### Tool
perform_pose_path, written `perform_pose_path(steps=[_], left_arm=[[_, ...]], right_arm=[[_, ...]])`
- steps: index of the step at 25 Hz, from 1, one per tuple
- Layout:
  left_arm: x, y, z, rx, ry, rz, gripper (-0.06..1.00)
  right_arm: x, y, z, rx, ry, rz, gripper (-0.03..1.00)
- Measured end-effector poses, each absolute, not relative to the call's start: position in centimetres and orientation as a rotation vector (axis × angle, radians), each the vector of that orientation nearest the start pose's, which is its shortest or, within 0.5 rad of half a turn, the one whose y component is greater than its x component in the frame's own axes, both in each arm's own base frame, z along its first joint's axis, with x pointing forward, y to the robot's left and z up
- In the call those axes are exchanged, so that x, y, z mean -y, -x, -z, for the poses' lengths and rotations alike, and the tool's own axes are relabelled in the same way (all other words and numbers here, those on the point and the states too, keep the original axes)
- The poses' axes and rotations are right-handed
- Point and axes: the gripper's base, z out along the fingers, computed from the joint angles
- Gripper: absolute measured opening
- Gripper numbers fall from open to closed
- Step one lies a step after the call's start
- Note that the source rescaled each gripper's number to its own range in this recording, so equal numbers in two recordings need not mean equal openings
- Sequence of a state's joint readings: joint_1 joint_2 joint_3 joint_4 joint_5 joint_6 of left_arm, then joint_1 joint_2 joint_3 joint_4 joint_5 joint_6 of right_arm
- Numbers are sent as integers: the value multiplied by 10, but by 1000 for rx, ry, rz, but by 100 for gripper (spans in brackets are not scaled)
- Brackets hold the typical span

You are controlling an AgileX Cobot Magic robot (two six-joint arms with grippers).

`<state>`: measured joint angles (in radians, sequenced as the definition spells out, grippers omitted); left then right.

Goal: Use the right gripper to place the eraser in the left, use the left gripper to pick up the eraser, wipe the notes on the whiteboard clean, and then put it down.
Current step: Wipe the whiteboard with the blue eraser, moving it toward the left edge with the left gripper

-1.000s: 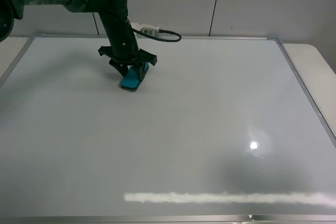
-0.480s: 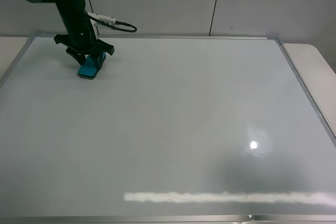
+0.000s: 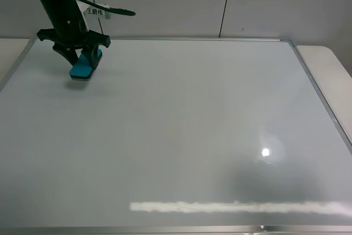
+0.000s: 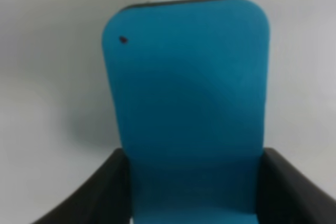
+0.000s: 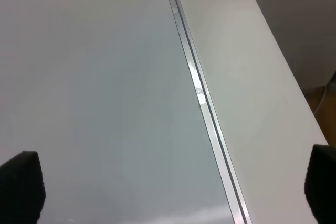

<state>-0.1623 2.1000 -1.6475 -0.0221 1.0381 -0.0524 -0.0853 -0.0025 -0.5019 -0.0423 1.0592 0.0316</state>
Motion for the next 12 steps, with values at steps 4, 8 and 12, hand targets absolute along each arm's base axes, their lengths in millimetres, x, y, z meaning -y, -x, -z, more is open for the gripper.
perform_pose_path(steps=[4,8,12], left_arm=[[55,-395,-186,-2946,-61,104,7],[41,-359,-180,-2983,1,105,7],[38,-328,-166,-3003,64,112,7]], right_arm=[[3,6,-278,-2035,-121,84,100],[3,6,-278,-2035,-121,84,100],[3,6,-278,-2035,-121,84,100]])
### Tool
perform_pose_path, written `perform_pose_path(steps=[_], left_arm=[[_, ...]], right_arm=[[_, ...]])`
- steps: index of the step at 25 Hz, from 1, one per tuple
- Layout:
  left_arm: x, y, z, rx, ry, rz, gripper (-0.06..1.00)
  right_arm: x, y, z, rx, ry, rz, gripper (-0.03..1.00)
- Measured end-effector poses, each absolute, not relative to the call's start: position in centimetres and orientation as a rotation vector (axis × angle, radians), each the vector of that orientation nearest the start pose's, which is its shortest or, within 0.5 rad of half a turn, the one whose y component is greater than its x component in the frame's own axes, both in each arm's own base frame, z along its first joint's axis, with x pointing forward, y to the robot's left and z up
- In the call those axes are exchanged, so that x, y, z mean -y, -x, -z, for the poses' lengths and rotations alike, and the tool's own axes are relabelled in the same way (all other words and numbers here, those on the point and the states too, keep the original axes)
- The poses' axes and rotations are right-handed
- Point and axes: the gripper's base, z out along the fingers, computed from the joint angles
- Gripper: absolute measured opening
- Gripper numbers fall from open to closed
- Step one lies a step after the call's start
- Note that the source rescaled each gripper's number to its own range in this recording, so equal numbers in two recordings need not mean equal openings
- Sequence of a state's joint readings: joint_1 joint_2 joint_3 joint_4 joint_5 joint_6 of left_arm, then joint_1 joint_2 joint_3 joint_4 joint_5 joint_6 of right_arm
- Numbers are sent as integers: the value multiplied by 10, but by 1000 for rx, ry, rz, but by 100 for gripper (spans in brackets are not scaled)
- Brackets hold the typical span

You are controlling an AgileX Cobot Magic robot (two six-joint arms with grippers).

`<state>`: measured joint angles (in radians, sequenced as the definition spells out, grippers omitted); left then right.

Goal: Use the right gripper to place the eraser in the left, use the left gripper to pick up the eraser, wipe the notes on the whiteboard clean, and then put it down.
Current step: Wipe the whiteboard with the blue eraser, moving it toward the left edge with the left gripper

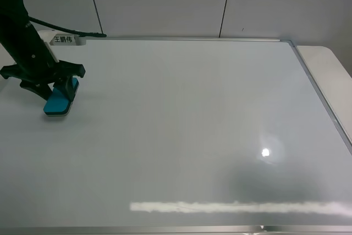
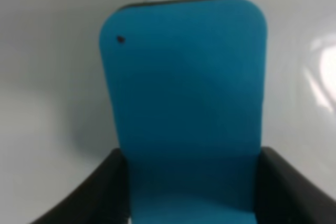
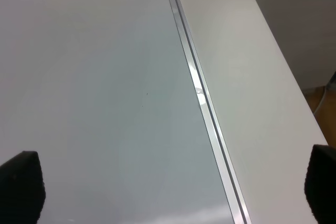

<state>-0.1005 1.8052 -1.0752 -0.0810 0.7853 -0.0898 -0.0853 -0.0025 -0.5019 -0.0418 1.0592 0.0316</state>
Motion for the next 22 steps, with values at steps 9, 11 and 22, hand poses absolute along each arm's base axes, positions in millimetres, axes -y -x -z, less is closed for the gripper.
perform_pose_path(steps=[9,11,22], left_arm=[[40,-305,-140,-2972,140,151,7],[40,-304,-139,-2970,142,150,7],[39,-303,-138,-2990,52,135,7]], right_arm=[[3,6,-278,-2035,-121,84,100],[3,6,-278,-2035,-121,84,100],[3,6,-278,-2035,-121,84,100]])
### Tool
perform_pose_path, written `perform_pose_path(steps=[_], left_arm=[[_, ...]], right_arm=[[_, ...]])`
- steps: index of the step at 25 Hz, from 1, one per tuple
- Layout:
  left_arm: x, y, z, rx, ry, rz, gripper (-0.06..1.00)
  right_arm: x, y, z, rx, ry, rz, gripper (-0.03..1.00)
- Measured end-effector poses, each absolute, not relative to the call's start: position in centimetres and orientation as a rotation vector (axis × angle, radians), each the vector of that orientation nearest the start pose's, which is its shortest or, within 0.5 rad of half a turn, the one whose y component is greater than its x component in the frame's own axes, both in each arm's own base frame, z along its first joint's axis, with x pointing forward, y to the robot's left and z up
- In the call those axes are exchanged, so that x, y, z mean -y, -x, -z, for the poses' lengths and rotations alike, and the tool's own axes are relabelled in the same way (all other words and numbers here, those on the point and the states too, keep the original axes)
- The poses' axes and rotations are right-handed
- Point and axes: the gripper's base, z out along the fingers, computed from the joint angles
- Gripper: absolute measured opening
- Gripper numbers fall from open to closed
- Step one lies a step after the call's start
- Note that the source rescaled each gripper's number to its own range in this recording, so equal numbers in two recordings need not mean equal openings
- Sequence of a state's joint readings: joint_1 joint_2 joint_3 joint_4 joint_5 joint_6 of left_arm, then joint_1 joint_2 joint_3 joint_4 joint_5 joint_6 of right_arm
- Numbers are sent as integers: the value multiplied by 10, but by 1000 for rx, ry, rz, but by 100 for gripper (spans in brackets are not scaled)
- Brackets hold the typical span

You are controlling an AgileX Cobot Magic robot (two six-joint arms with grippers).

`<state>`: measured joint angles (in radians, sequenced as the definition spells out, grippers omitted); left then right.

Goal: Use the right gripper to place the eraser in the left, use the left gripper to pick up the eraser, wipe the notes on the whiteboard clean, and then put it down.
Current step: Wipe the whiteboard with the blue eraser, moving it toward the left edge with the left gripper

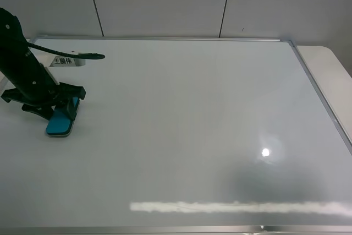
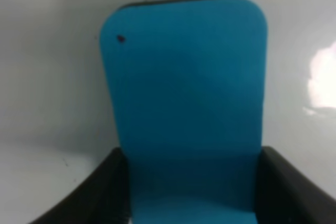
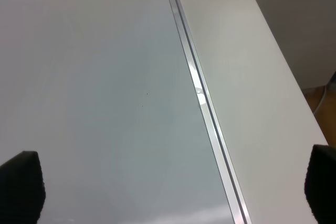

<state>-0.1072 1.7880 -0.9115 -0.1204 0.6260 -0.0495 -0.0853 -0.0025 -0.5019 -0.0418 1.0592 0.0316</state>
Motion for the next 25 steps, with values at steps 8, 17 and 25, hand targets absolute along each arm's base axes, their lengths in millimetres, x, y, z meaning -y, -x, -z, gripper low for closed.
perform_pose_path(steps=[8,17,25], left_arm=[[39,-300,-138,-3015,36,132,7],[39,-299,-138,-3026,34,131,7],[39,-300,-138,-3013,-56,126,7]], right_arm=[[3,6,-278,-2035,-121,84,100],[3,6,-278,-2035,-121,84,100],[3,6,-278,-2035,-121,84,100]])
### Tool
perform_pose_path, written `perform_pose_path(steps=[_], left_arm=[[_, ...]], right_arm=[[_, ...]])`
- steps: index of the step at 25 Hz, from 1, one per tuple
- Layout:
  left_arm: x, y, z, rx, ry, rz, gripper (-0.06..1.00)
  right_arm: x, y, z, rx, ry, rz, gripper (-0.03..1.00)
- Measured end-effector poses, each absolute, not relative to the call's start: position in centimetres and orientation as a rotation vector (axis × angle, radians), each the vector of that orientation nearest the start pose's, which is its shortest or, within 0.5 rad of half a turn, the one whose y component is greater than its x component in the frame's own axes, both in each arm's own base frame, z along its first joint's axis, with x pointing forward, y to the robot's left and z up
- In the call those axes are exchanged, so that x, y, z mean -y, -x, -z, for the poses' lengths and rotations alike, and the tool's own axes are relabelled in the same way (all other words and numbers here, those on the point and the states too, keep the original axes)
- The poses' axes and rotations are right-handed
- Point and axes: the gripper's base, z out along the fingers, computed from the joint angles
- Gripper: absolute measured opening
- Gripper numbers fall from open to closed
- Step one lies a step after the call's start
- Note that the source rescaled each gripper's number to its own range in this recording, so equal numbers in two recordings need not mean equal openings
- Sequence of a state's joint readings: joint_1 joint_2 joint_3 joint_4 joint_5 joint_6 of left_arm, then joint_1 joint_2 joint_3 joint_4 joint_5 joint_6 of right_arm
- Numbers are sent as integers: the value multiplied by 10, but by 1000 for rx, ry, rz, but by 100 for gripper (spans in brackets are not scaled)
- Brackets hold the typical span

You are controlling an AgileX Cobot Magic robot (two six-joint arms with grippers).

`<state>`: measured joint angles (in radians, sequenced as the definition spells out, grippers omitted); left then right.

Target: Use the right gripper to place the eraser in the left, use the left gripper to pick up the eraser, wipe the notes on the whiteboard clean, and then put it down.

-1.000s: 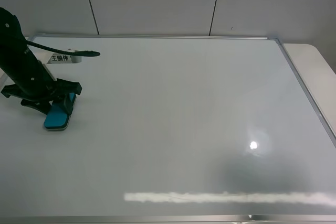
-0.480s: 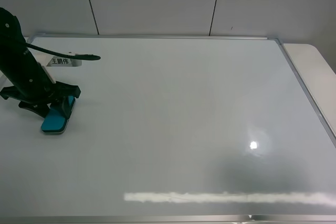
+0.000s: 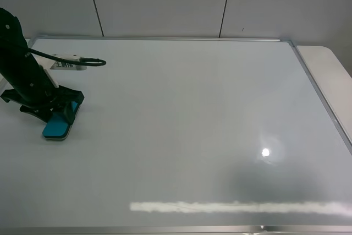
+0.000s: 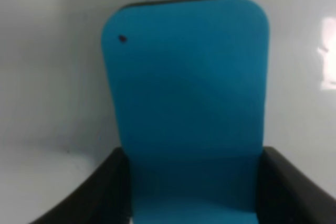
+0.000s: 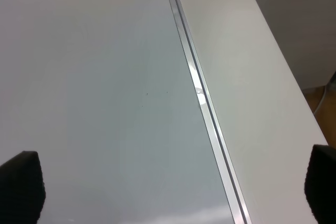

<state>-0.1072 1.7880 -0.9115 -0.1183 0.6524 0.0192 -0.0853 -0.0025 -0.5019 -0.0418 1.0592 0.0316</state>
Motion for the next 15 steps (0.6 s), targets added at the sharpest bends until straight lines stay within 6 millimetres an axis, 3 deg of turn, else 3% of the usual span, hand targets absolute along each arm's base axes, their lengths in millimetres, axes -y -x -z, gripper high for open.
perform_pose_path(steps=[1,2,4,6,8,15], left_arm=[[39,-301,-138,-3002,-60,125,11],[39,-302,-138,-2991,-61,124,23],[39,-304,-139,-2966,-63,122,64],[39,-307,-139,-2941,-63,119,87],[39,-309,-139,-2919,-63,117,96],[39,-309,-142,-2908,-63,118,99]], right_arm=[[3,6,-278,-2035,-121,84,100],[3,6,-278,-2035,-121,84,100],[3,6,-278,-2035,-121,84,100],[3,6,-278,-2035,-121,84,100],[3,6,-278,-2035,-121,84,100],[3,6,-278,-2035,-121,84,100]])
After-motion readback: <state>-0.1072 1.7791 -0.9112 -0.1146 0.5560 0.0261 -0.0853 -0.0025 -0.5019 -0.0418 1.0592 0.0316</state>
